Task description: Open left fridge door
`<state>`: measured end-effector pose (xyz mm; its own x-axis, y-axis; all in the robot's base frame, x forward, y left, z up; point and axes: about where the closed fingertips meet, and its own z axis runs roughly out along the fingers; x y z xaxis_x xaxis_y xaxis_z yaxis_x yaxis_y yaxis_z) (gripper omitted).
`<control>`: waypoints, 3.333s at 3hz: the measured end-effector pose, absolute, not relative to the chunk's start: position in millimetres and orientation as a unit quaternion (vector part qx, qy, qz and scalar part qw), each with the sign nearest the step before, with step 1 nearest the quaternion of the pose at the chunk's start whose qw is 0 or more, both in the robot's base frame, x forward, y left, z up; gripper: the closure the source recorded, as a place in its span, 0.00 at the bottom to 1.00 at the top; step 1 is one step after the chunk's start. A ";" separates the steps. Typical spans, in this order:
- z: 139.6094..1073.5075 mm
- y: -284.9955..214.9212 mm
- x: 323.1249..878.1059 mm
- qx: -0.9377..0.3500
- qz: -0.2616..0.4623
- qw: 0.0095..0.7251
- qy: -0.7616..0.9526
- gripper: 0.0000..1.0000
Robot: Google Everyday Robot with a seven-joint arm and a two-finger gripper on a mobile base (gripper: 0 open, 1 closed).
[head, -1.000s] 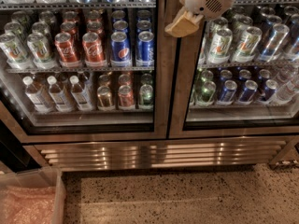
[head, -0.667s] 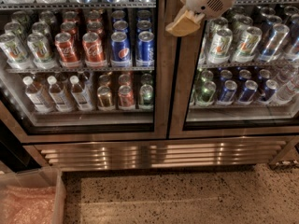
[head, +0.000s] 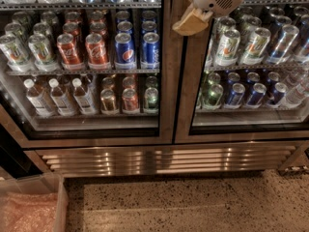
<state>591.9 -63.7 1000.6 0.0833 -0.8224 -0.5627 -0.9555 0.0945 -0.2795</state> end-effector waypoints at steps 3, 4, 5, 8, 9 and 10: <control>1022.8 -68.5 591.8 -0.665 0.109 0.327 0.663 1.00; 1020.4 -72.2 584.7 -0.663 0.111 0.324 0.666 0.81; 1023.3 -74.0 578.5 -0.662 0.114 0.321 0.668 0.58; 1063.2 -163.3 488.7 -0.569 0.001 0.314 0.760 0.00; 1083.0 -204.8 455.3 -0.509 -0.049 0.319 0.798 0.00; 1083.0 -204.8 455.3 -0.509 -0.049 0.319 0.798 0.00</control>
Offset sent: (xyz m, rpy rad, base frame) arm -0.2983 -0.0981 -0.0755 0.5993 0.2603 -0.2127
